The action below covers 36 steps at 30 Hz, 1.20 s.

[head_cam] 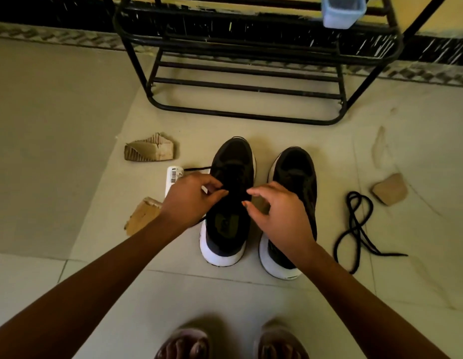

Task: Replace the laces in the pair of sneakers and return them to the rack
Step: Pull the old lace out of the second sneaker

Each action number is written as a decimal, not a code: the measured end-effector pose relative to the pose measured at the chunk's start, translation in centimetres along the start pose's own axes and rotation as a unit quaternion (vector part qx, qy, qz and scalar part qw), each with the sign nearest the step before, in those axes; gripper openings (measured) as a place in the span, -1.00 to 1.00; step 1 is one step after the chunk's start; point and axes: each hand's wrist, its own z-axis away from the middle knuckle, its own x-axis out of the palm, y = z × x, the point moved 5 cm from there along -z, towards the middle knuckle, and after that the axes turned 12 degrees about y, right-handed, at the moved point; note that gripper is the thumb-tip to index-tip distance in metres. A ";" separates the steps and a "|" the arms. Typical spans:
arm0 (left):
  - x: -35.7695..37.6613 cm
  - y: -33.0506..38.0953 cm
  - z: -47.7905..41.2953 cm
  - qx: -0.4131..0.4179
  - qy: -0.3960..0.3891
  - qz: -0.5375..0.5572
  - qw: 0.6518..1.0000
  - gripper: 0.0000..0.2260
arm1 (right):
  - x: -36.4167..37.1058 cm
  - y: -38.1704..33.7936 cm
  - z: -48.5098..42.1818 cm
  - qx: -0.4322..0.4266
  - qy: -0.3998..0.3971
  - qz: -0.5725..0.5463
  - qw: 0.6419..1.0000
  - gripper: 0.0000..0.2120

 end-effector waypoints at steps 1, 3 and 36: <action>0.2 0.0 -0.1 0.003 0.002 0.006 1.000 -0.79 | 0.0 0.1 -0.2 0.019 -0.006 -0.009 1.000 -0.74; 0.3 -0.1 -0.3 0.013 0.005 0.024 1.000 -0.80 | 0.4 0.3 -0.4 0.068 -0.017 -0.026 0.997 -0.73; 0.2 -1.4 1.9 0.042 -0.003 0.052 0.998 -0.66 | 0.4 0.5 -1.0 0.484 0.031 -0.465 0.741 -0.88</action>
